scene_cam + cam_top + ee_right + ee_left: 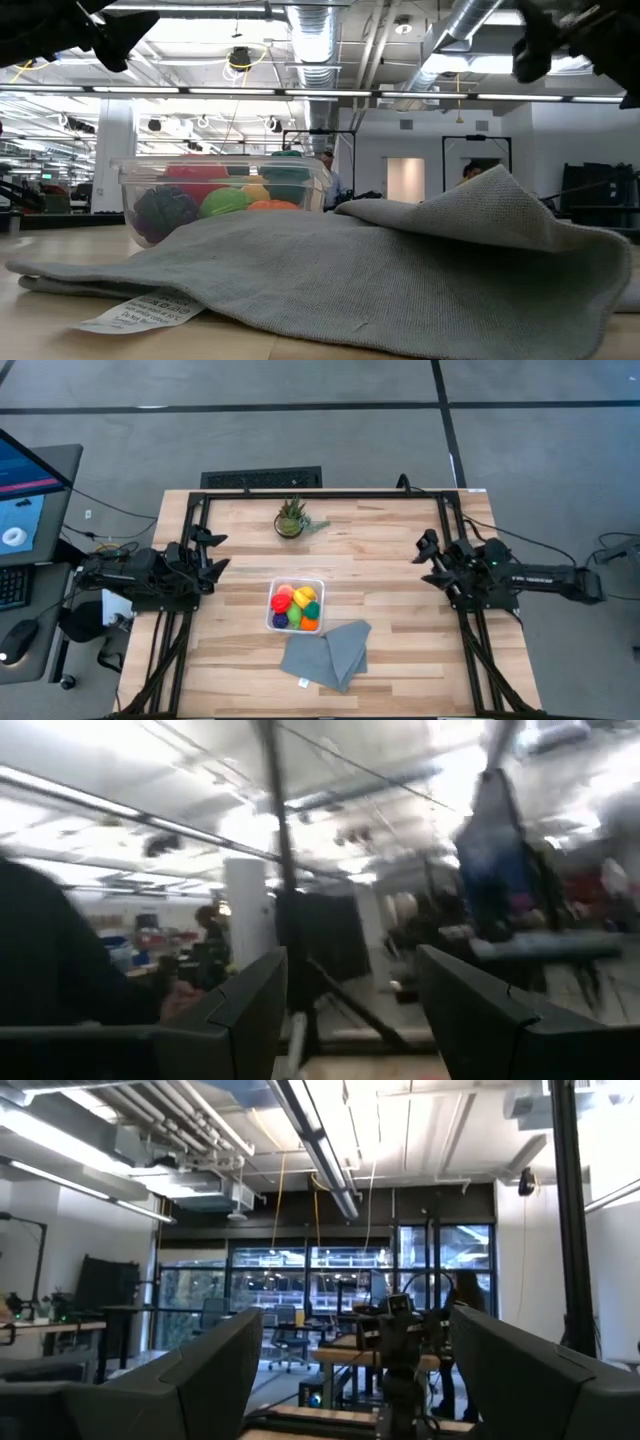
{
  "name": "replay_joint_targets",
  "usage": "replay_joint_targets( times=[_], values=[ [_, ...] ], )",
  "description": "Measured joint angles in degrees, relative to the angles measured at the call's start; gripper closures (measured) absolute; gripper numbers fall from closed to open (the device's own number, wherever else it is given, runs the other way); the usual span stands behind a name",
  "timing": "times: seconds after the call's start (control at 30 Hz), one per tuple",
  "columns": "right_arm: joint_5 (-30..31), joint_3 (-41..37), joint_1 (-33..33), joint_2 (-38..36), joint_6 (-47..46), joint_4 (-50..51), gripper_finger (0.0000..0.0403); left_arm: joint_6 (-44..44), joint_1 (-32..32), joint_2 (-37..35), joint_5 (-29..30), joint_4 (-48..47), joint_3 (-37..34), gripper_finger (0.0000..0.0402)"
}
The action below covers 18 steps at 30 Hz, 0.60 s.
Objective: Pick and placing Produce into tupperware
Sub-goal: Return to Home Position
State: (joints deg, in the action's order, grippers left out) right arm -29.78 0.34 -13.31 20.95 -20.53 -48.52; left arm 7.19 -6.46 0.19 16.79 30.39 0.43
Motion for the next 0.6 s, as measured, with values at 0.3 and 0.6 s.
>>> replay_joint_targets(
  times=[0.3, 0.6],
  values=[
    [1.5, 0.0, 2.1, -21.0, 3.2, 15.5, 0.0158, -1.3, 0.0, 0.0, 0.1, 0.3, 0.0, 0.0093],
    [12.1, 0.0, 10.2, -20.8, 10.3, 20.3, 0.0158, -1.6, 0.0, 0.0, 0.0, -0.2, 0.0, 0.0093]
  ],
)
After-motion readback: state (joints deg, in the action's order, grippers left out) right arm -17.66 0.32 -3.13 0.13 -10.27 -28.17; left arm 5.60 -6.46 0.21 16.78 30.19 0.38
